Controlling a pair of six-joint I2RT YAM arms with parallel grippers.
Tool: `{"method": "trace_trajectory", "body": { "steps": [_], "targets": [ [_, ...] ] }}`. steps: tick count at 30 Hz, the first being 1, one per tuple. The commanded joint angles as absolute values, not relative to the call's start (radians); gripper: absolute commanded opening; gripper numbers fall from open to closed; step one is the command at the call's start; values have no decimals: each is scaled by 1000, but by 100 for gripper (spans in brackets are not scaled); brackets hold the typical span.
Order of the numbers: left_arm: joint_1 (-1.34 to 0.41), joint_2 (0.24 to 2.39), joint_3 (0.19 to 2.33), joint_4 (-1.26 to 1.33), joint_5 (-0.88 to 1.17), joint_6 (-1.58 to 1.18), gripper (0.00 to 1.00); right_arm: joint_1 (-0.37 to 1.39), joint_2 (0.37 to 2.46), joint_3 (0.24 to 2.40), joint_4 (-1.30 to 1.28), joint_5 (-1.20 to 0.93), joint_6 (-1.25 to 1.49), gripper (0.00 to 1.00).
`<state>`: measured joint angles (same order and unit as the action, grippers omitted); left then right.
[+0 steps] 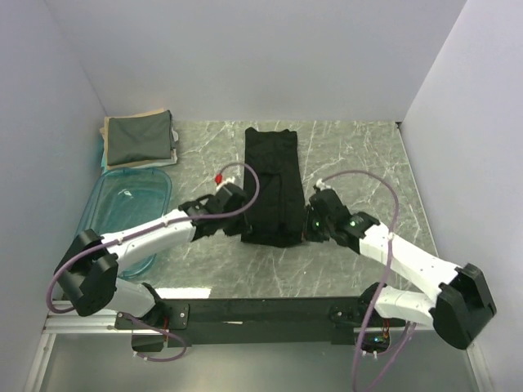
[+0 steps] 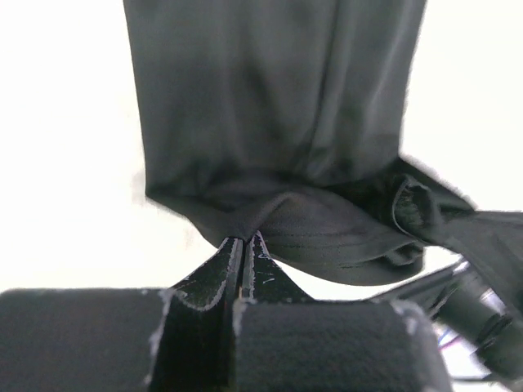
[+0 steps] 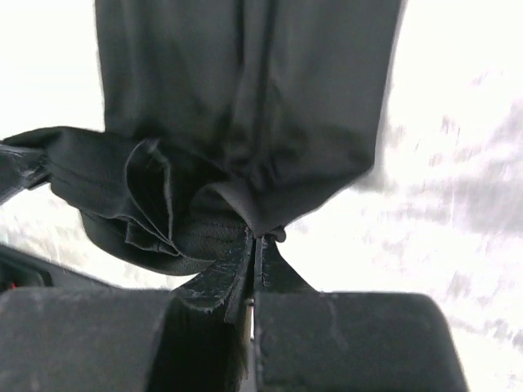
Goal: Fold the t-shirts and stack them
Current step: Fold the tshirt
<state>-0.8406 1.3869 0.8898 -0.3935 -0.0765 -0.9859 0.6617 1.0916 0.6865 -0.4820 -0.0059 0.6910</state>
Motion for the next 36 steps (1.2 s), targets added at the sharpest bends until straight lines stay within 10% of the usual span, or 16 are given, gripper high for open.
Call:
{"method": "trace_trajectory", "body": {
  "steps": [1,36],
  "targets": [
    [-763,1417,991,-321,-94,-899,1,621,1182,819,-437,43,598,0],
    [-488,1977,1555,-362,27,-736,5,353,1851,1442,-410,-37,442,0]
  ]
}}
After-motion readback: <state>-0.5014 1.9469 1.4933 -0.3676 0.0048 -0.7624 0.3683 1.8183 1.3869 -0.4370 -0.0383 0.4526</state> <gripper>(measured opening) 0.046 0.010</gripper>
